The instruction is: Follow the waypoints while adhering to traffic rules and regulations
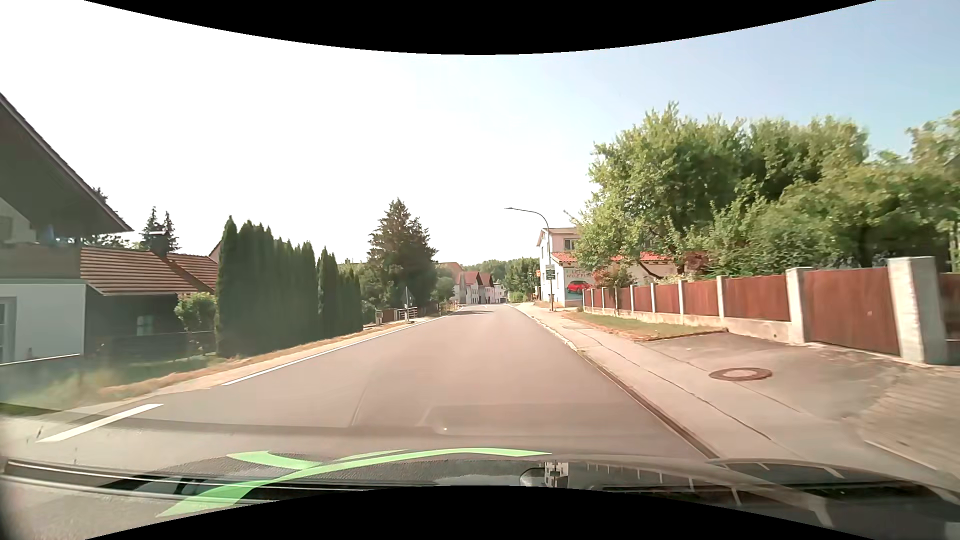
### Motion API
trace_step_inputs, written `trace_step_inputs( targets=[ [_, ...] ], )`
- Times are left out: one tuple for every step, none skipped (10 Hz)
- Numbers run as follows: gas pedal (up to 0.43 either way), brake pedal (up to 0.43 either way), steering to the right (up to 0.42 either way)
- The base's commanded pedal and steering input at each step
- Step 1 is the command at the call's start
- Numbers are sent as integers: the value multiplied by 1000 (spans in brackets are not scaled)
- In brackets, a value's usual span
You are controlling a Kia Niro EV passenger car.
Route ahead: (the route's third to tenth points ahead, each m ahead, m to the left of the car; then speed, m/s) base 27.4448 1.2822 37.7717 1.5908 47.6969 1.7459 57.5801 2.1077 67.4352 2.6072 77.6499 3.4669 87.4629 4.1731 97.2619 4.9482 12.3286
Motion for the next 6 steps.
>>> trace_step_inputs(
  targets=[
    [150,0,3],
    [138,0,1],
    [118,0,-1],
    [98,0,-3],
    [98,0,-4],
    [67,0,-4]
  ],
)
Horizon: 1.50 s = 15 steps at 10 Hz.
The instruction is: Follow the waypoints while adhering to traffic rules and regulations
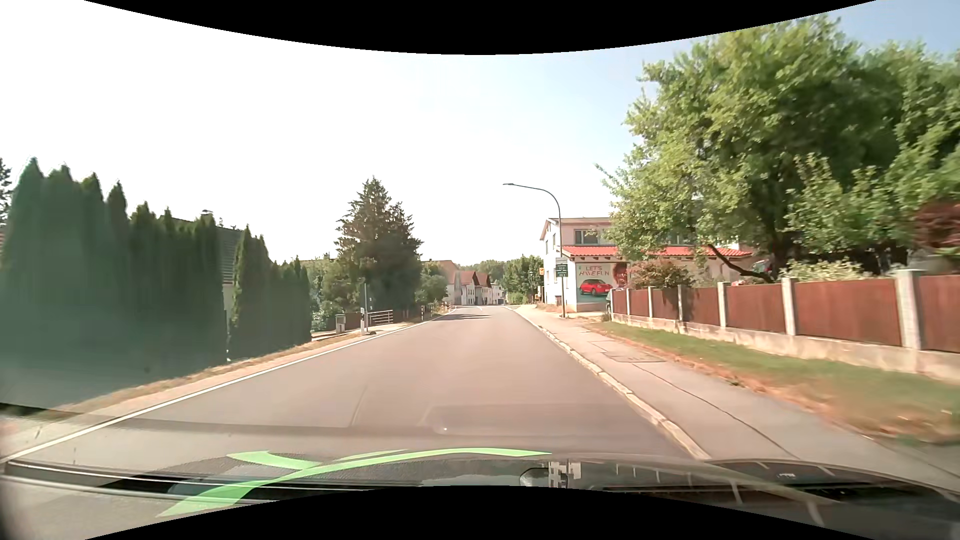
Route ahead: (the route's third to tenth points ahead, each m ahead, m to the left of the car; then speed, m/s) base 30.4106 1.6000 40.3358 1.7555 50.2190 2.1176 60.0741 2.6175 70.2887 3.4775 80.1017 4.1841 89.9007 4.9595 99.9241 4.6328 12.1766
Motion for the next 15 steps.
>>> trace_step_inputs(
  targets=[
    [47,0,-5],
    [47,0,-5],
    [47,0,-5],
    [39,0,-7],
    [39,0,-7],
    [47,0,-7],
    [67,0,-7],
    [79,0,-7],
    [98,0,-6],
    [130,0,-6],
    [157,0,-6],
    [169,0,-6],
    [189,0,-6],
    [189,0,-6],
    [189,0,-6]
  ],
)
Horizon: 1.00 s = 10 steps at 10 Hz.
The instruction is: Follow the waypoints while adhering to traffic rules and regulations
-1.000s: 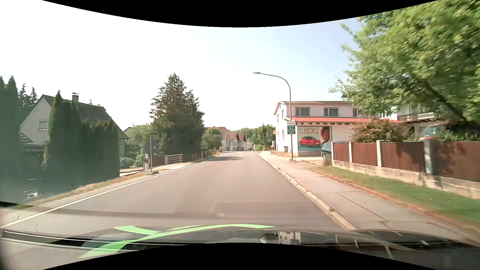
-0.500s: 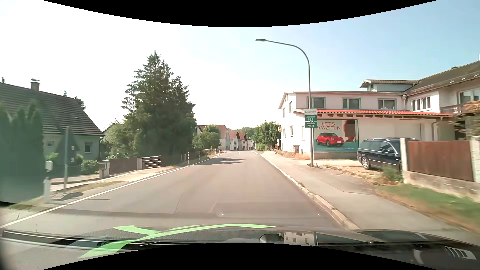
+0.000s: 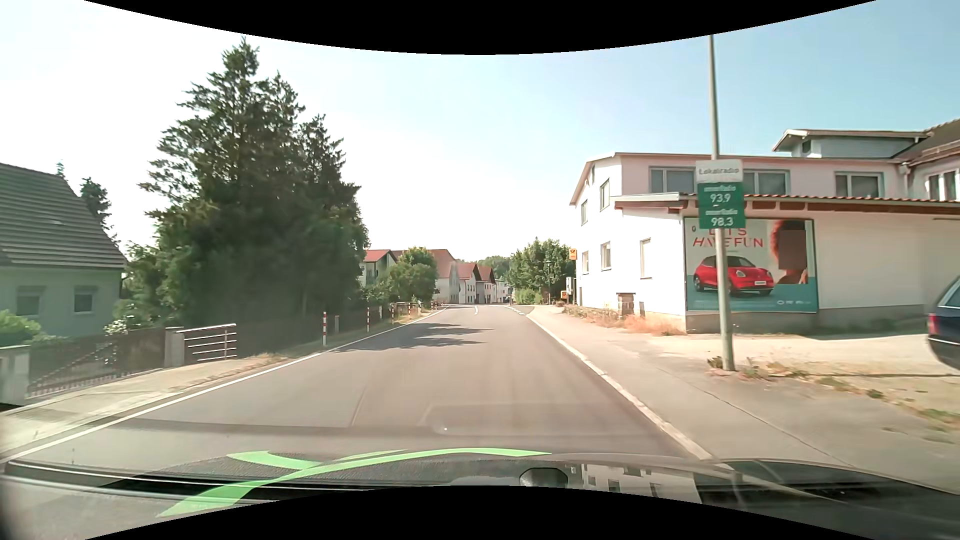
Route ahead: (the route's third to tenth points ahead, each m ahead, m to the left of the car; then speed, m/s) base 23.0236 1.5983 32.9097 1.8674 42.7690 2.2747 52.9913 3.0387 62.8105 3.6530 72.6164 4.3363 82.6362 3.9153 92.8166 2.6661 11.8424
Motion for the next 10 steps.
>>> trace_step_inputs(
  targets=[
    [197,0,-6],
    [197,0,-6],
    [197,0,-6],
    [197,0,-6],
    [189,0,-6],
    [150,0,-6],
    [110,0,-6],
    [98,0,-6],
    [87,0,-6],
    [87,0,-6]
  ],
)
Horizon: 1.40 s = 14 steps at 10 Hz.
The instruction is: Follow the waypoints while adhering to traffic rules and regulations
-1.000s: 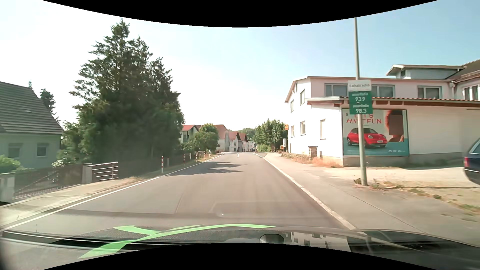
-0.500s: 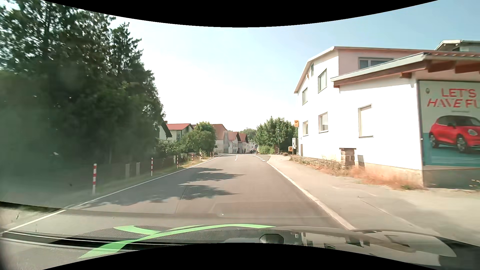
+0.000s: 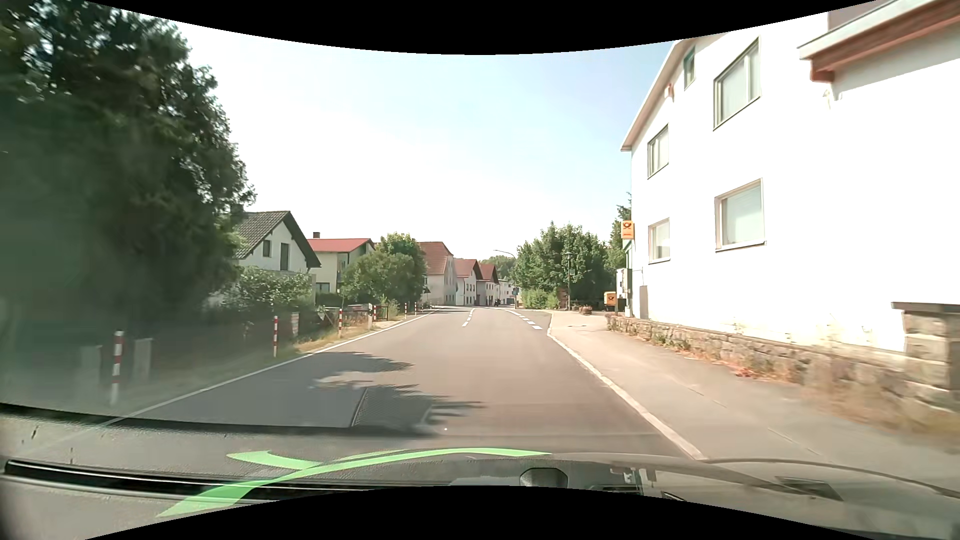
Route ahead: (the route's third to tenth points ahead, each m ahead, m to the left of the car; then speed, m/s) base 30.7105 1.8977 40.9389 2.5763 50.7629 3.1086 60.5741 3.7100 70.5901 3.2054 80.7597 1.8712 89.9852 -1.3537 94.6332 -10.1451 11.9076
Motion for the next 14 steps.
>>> trace_step_inputs(
  targets=[
    [87,0,-6],
    [87,0,-7],
    [98,0,-7],
    [110,0,-7],
    [110,0,-8],
    [110,0,-7],
    [87,0,-8],
    [87,0,-7],
    [28,0,-7],
    [28,0,-7],
    [28,0,-8],
    [28,0,-8],
    [28,0,-8],
    [28,0,-8]
  ],
)
